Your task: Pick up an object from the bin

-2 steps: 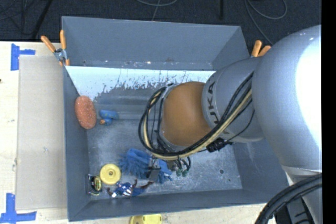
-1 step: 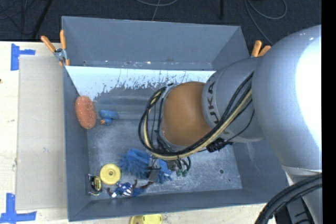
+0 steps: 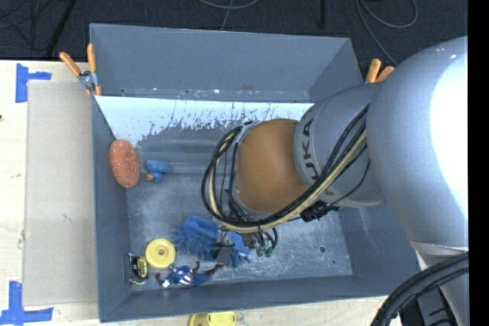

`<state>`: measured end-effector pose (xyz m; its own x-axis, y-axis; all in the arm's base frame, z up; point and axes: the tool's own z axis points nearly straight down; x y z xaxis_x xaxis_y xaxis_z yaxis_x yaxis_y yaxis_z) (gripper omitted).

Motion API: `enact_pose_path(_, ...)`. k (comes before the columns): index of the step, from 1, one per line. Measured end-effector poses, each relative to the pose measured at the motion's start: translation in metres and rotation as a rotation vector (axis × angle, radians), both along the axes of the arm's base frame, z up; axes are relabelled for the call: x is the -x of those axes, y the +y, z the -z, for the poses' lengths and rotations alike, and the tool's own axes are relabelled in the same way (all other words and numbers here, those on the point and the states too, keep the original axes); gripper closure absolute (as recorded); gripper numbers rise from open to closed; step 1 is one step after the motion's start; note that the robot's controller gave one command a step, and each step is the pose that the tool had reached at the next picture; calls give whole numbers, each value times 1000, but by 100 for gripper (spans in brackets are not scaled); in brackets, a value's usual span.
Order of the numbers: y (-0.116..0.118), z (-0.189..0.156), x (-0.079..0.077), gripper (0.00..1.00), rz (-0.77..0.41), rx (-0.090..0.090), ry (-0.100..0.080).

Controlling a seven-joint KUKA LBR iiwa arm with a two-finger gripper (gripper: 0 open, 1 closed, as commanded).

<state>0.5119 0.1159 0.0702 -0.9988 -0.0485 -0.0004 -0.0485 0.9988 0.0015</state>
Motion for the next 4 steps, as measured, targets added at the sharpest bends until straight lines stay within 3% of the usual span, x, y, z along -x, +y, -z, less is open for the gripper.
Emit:
enact_pose_path(1, 0, 0, 0, 100, 0, 0, 0)
enact_pose_path(2, -3, -54, 12, 100, -249, 1, 0)
enact_pose_path(3, -3, -54, 12, 100, -248, 1, 0)
enact_pose_path(4, -15, -168, 25, 100, -256, 1, 1)
